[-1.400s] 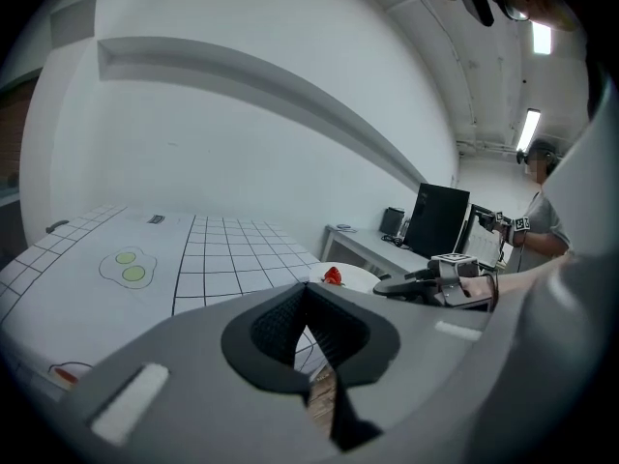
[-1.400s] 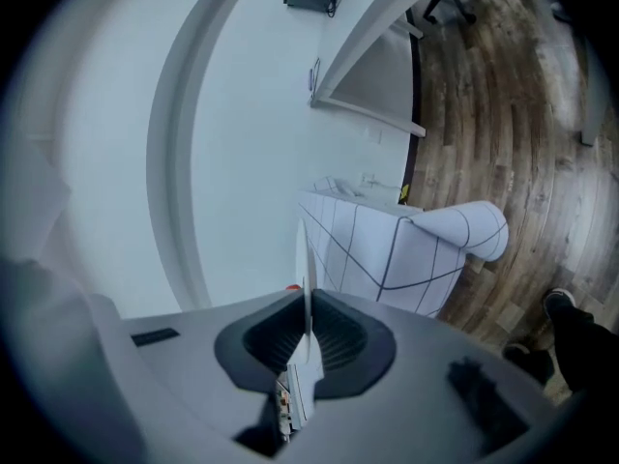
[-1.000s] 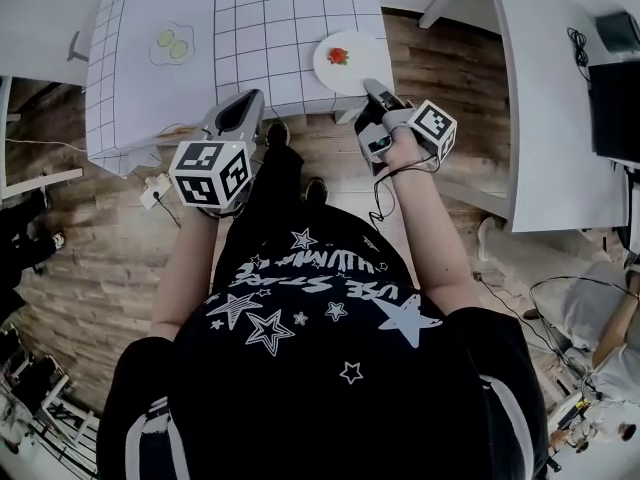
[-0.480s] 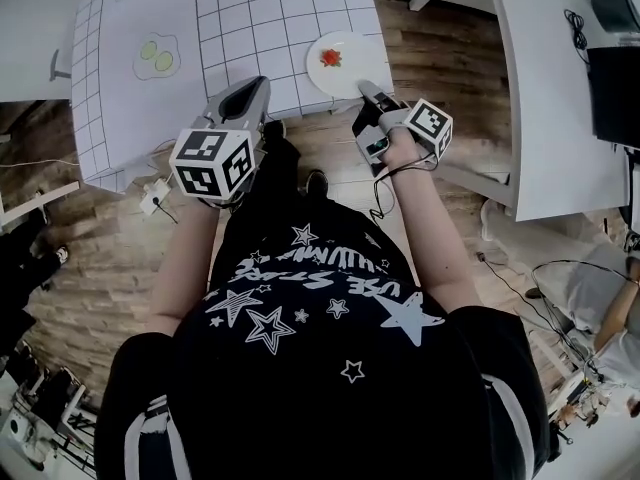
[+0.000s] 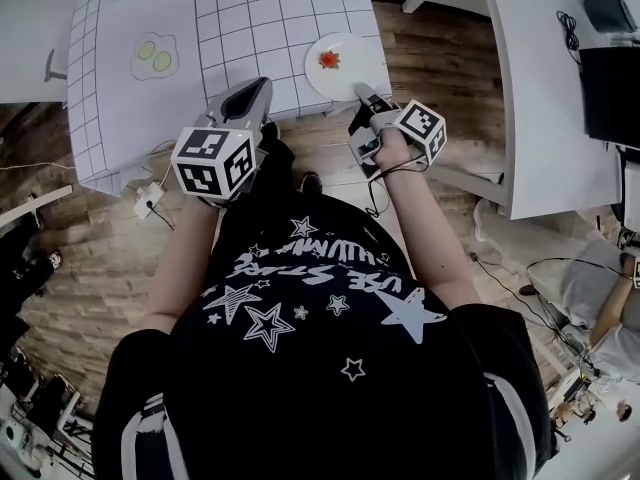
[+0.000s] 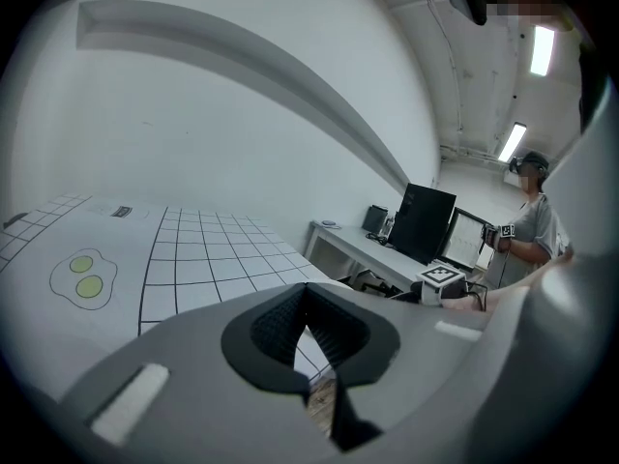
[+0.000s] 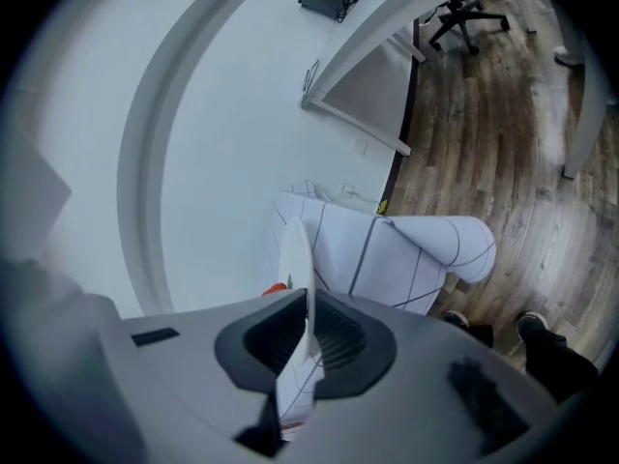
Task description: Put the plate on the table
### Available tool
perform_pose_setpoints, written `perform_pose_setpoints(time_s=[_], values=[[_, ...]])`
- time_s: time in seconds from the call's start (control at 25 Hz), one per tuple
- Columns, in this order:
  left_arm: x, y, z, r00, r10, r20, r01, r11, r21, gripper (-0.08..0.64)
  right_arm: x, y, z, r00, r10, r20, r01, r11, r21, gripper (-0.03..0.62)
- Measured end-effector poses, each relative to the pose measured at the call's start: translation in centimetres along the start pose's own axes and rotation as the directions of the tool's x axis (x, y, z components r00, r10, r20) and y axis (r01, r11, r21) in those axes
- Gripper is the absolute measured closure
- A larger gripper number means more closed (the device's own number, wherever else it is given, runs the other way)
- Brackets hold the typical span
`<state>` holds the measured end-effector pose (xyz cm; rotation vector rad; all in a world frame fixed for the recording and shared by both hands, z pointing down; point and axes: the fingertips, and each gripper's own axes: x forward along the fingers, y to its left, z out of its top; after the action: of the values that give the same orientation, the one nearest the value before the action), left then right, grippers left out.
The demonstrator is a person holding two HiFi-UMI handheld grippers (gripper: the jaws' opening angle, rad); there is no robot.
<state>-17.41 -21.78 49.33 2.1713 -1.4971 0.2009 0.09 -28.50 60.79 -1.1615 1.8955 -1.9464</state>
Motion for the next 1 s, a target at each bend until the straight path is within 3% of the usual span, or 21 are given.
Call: perform_pose_setpoints(time_s=[0.2, 0.4, 0.68, 1.0], values=[[0.02, -0.48, -0.04, 1.0, -0.017, 0.006, 0.017, 1.0, 0.0, 0.551, -0.08, 0.06, -0.19, 1.0, -0.006, -0.006, 0.006, 1.0, -0.01, 0.568], [-0.17, -0.61, 0.08, 1.0, -0.021, 0.017, 0.021, 1.0, 0.002, 0.551, 0.04, 0.34, -0.29, 0.998, -0.064, -0.015, 0.063, 0.997, -0.044, 0.491], [-0.41, -0.54, 0.45, 0.999, -0.023, 0.036, 0.023, 1.0, 0.007, 0.551, 0.07, 0.24, -0.46, 0.987, -0.157, -0.037, 0.152, 0.983, -0.101, 0.485], [-0.11, -0.79, 0.54, 0.999, -0.035, 0.04, 0.035, 0.999, -0.003, 0.551, -0.61, -0.14, -0.51, 0.986, -0.159, -0.042, 0.156, 0.985, -0.068, 0.485]])
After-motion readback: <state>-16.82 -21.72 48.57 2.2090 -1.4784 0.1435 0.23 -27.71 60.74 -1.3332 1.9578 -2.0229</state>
